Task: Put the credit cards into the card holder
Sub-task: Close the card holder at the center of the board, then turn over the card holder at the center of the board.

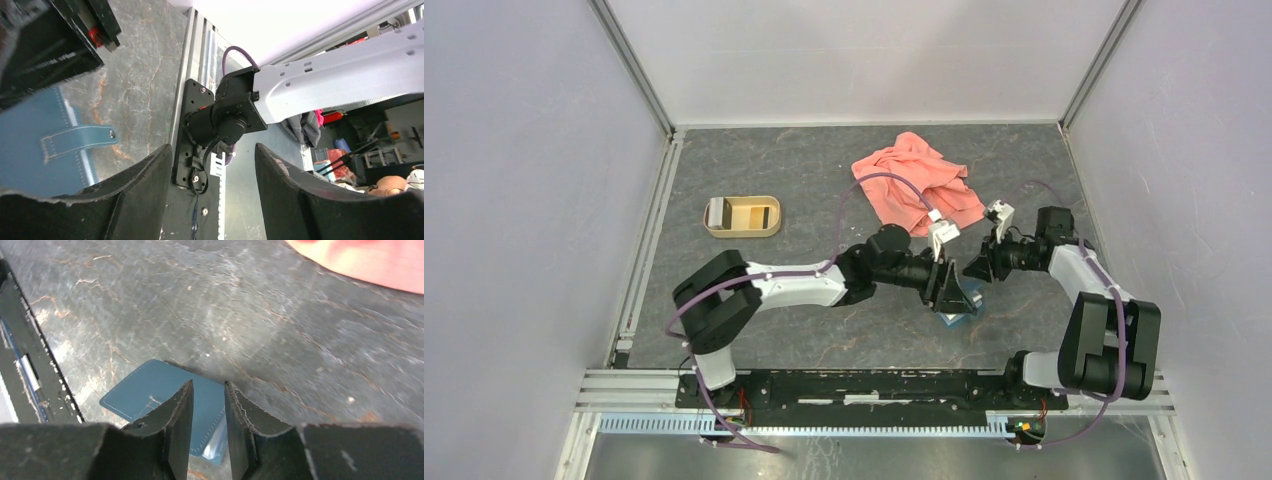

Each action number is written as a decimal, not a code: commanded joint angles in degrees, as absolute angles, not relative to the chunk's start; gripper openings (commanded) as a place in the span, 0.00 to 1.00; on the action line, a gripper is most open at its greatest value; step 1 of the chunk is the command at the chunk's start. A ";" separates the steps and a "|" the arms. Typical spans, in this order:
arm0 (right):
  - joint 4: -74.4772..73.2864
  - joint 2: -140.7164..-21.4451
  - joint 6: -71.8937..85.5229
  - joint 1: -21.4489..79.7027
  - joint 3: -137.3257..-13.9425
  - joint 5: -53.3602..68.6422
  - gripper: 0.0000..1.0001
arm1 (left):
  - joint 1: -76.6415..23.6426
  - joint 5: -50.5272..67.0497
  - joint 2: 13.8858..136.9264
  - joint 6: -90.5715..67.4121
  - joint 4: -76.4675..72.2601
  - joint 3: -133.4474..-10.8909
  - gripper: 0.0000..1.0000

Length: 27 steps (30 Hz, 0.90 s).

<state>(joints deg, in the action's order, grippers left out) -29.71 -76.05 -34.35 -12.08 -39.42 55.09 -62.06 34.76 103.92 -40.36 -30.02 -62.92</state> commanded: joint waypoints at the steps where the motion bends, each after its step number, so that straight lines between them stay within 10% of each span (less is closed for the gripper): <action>1: -36.34 -79.00 -41.94 -9.17 -43.19 59.29 0.35 | -58.50 31.26 98.15 -33.77 -27.64 -59.10 0.68; 14: -46.02 -76.66 -56.24 -4.67 -40.26 39.66 0.26 | -57.69 9.12 97.81 -22.37 -24.68 -53.54 0.75; 27: -41.78 -76.66 -54.05 -1.50 -36.74 32.61 0.27 | -59.15 15.48 111.81 -26.01 -25.30 -60.35 0.80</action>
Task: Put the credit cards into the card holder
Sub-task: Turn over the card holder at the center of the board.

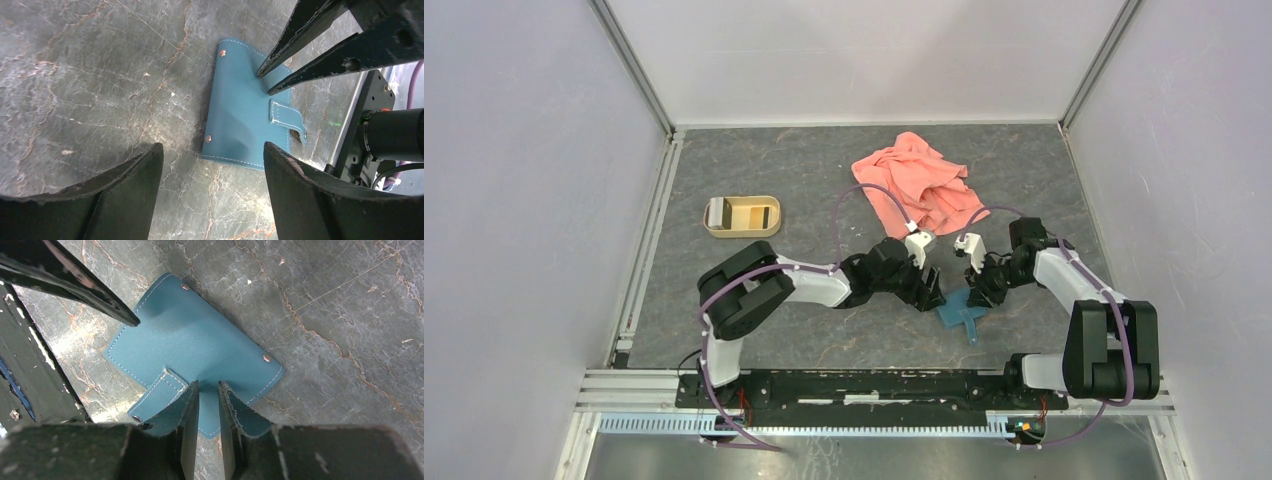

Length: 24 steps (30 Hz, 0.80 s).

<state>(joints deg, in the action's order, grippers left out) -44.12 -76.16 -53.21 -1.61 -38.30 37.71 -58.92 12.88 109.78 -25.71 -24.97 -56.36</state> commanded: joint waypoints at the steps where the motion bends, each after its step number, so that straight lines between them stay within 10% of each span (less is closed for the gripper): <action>1: -41.79 -76.64 -54.04 -1.49 -36.74 32.61 0.28 | -59.15 15.78 112.57 -26.41 -24.72 -60.97 0.80; 24: -39.98 -76.77 -53.35 -1.63 -35.07 27.51 0.28 | -57.97 27.70 119.04 -52.34 -22.24 -60.47 0.71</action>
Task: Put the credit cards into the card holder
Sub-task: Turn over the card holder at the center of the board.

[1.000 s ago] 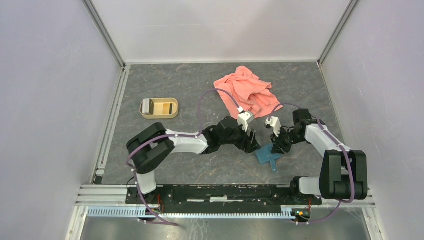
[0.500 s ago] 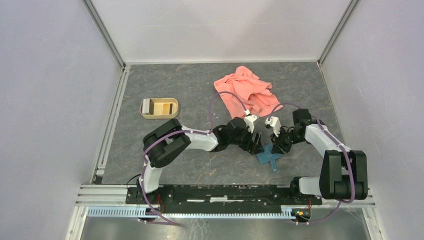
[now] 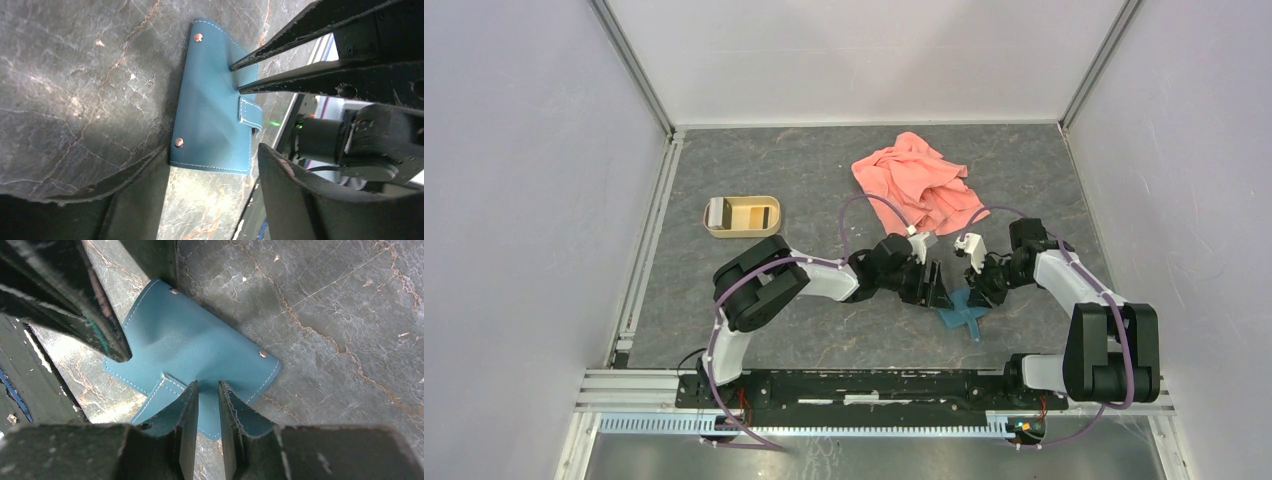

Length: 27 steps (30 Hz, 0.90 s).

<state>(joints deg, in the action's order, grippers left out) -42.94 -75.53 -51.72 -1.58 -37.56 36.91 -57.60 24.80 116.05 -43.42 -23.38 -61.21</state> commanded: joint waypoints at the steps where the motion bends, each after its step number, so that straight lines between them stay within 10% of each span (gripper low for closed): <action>1: -39.94 -76.82 -53.39 -1.62 -35.07 27.70 0.28 | -58.03 27.57 119.47 -53.63 -22.31 -60.58 0.66; 20: -43.00 -68.21 -57.81 -1.59 -40.50 39.07 0.47 | -56.94 25.25 120.41 -70.28 -41.54 -54.13 0.08; 27: -57.90 -57.82 -103.13 -1.65 -36.98 54.83 0.98 | -51.65 24.91 117.90 -78.27 -52.56 -45.53 0.07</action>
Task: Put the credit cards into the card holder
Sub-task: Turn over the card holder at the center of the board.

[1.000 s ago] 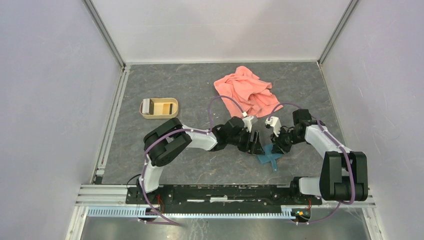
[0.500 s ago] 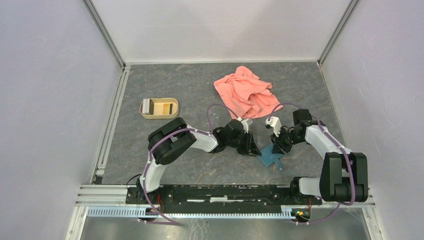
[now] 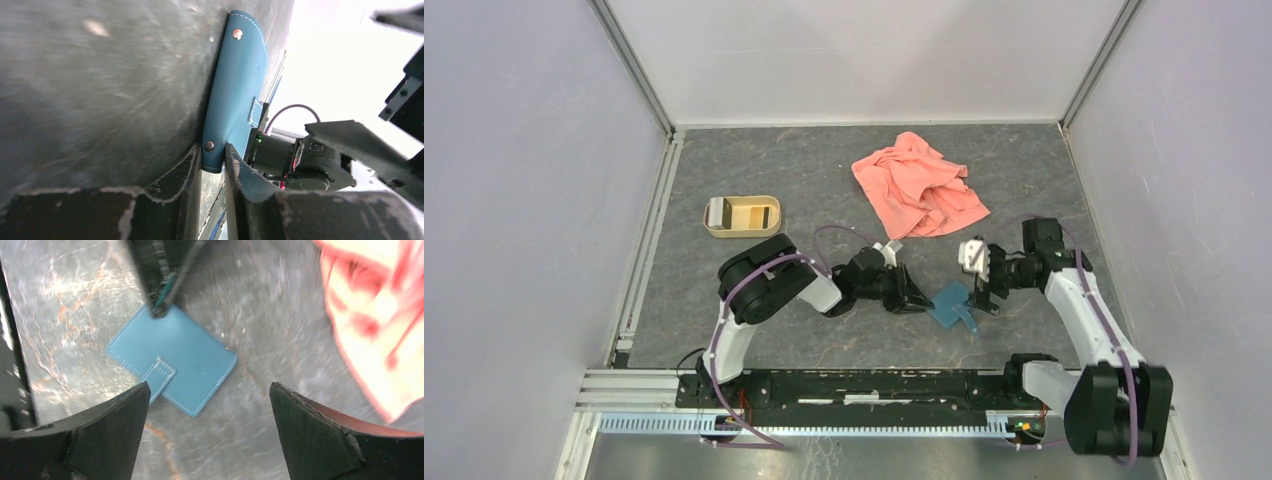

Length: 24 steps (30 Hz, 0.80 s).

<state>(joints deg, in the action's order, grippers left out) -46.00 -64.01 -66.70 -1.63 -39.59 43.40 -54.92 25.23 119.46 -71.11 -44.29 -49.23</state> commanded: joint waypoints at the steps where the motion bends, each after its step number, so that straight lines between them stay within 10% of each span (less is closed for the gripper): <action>1: -58.81 -55.45 -112.25 -1.59 -33.95 55.52 0.98 | -51.00 24.95 117.42 -78.79 -52.97 -44.89 0.07; 8: -53.48 -54.64 -125.73 -0.80 -27.08 60.83 0.98 | -48.03 25.87 116.66 -88.75 -61.93 -40.97 0.07; 24: -14.23 -53.08 -104.52 7.44 -16.11 51.02 0.90 | -47.99 27.81 120.98 -103.83 -76.25 -39.55 0.08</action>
